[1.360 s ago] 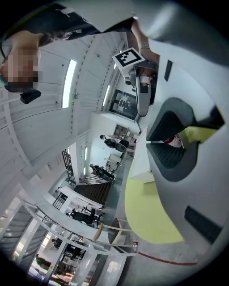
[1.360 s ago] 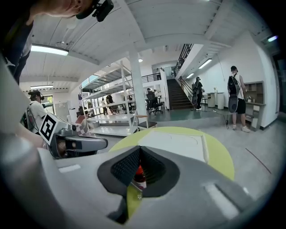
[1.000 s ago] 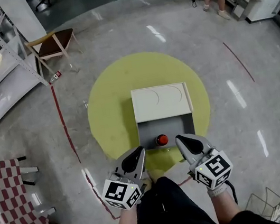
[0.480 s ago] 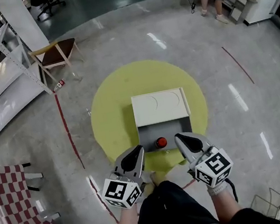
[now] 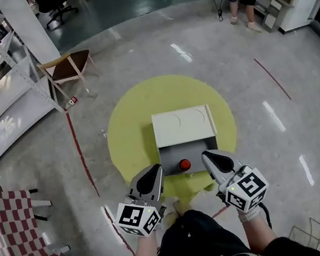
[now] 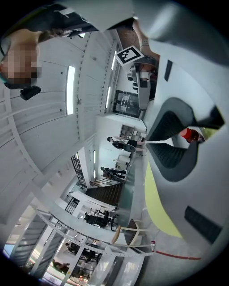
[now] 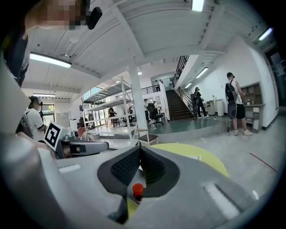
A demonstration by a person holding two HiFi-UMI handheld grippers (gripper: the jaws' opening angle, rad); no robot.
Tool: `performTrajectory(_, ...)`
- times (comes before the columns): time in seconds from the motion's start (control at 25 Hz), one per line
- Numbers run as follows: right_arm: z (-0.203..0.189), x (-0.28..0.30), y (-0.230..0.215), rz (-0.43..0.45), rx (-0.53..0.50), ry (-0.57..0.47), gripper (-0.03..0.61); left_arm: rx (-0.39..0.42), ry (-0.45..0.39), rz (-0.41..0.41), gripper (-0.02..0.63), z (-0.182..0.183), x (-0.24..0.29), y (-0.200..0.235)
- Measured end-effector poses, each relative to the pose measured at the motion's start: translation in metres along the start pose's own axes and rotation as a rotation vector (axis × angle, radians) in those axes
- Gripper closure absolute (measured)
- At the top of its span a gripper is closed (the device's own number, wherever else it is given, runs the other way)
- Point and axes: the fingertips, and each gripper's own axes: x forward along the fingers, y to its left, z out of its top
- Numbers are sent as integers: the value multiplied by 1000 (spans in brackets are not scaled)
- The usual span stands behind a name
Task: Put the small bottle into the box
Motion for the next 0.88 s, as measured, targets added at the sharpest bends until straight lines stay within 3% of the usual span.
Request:
performTrajectory(0.28,17,-5,4,15,12,-55,572,41,-22,9,591,17,-4,-3)
performTrajectory(0.88,45,-11,15,33,-44,-113,572,51,-86,4,591,45,-10,-9)
